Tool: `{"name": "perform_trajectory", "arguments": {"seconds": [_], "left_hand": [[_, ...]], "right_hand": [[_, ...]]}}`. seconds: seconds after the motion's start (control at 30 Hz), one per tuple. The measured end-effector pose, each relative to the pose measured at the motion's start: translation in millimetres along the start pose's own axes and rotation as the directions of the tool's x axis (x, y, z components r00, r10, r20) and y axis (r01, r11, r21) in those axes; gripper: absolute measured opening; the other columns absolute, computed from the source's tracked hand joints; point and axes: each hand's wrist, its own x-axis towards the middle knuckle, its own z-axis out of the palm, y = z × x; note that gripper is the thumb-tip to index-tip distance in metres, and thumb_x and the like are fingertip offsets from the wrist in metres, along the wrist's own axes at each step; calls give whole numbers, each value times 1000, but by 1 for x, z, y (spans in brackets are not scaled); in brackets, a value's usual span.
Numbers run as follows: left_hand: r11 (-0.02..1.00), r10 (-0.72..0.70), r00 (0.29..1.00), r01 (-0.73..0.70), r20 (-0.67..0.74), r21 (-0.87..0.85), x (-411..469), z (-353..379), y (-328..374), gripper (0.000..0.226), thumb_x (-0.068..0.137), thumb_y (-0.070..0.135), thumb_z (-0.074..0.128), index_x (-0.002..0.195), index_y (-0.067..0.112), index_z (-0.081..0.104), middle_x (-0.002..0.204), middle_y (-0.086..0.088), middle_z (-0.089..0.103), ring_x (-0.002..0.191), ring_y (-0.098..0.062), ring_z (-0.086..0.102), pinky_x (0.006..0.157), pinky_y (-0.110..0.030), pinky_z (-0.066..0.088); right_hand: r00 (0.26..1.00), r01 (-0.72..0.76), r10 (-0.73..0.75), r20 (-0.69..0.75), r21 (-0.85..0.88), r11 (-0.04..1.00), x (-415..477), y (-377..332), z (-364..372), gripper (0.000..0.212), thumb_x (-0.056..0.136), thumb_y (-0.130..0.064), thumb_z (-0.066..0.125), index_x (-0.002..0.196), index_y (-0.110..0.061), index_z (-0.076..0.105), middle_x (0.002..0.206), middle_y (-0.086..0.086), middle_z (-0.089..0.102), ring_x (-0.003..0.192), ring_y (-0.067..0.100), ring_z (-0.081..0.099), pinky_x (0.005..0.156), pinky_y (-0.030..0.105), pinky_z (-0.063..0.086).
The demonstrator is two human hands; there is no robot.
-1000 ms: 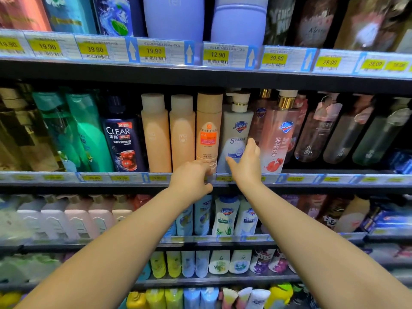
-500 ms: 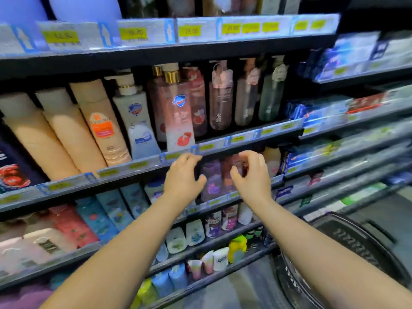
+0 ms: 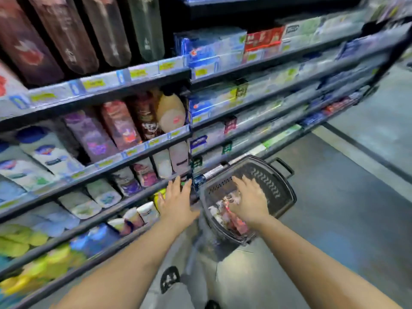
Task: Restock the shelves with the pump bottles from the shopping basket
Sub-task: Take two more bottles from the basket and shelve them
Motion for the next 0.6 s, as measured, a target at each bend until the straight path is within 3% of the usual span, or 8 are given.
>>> {"name": "perform_trajectory", "arguments": {"seconds": [0.13,0.23,0.43,0.6], "left_hand": [[999,-46,990,49,131,-14,8,40,27,88,78,48,63,148,27,14,158,-6,1,145,-27,4,114,-54,9],[993,-61,980,78,191,-87,32,64,43,87,76,43,65,147,26,17,158,-6,4,145,-25,6,116,-50,10],[977,-98,946,150,309,-150,98,95,75,92,73,42,68,148,23,17,157,-10,12,142,-29,18,113,-43,23],[954,-130,921,217,369,-207,143,119,93,90,75,40,67,147,23,16,149,-7,27,130,-26,39,103,-38,39]], "right_hand": [[999,-30,30,36,7,1000,4,50,20,70,85,-49,56,146,-25,31,155,7,25,143,22,22,115,33,18],[988,-111,104,115,51,993,20,78,28,72,85,-53,55,146,-25,29,154,5,27,141,25,25,114,37,23],[937,-182,162,309,36,983,70,128,37,78,81,-43,63,146,-32,22,149,1,36,136,28,33,107,42,36],[885,-198,177,430,3,980,125,167,45,79,80,-46,64,146,-31,24,149,3,35,134,29,35,108,41,34]]}}
